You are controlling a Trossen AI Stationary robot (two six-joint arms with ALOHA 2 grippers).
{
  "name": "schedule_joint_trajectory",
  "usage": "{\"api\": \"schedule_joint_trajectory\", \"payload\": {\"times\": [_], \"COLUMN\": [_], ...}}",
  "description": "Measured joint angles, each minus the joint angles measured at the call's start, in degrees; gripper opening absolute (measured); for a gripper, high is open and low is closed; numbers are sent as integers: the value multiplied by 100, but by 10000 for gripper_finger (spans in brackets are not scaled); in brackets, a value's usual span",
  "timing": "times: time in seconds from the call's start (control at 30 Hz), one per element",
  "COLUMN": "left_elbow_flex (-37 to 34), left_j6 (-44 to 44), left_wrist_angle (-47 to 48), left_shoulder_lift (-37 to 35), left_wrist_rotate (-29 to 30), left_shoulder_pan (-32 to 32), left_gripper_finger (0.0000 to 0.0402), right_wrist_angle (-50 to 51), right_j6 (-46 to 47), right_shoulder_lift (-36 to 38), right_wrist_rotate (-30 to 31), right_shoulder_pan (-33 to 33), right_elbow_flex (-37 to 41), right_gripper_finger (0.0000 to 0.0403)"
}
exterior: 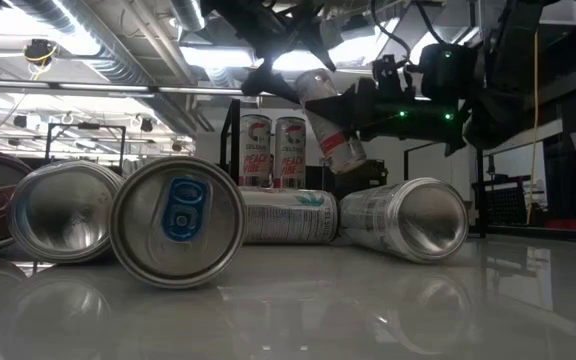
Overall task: Place canned beverage on shelf
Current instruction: Put the white pink soda can on the shelf aligned with the other white pink soda cans
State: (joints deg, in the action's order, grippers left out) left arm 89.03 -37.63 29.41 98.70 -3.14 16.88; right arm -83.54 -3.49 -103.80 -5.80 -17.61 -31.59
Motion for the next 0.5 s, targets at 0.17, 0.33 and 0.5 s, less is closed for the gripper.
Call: {"api": "schedule_joint_trajectory", "payload": {"times": [0.17, 0.33, 0.5], "left_elbow_flex": [0, 0, -2], "left_j6": [0, 11, 17], "left_wrist_angle": [139, 161, 154], "left_shoulder_lift": [0, 0, 0], "left_wrist_rotate": [81, 96, 209], "left_shoulder_pan": [3, -5, -2], "left_gripper_finger": [343, 317, 284], "right_wrist_angle": [152, 158, 185], "right_j6": [-2, -2, -4], "right_shoulder_lift": [3, 3, 3], "right_wrist_rotate": [-31, -28, -26], "right_shoulder_pan": [0, 0, 0], "right_elbow_flex": [-70, -71, -75], "right_gripper_finger": [257, 257, 257]}}
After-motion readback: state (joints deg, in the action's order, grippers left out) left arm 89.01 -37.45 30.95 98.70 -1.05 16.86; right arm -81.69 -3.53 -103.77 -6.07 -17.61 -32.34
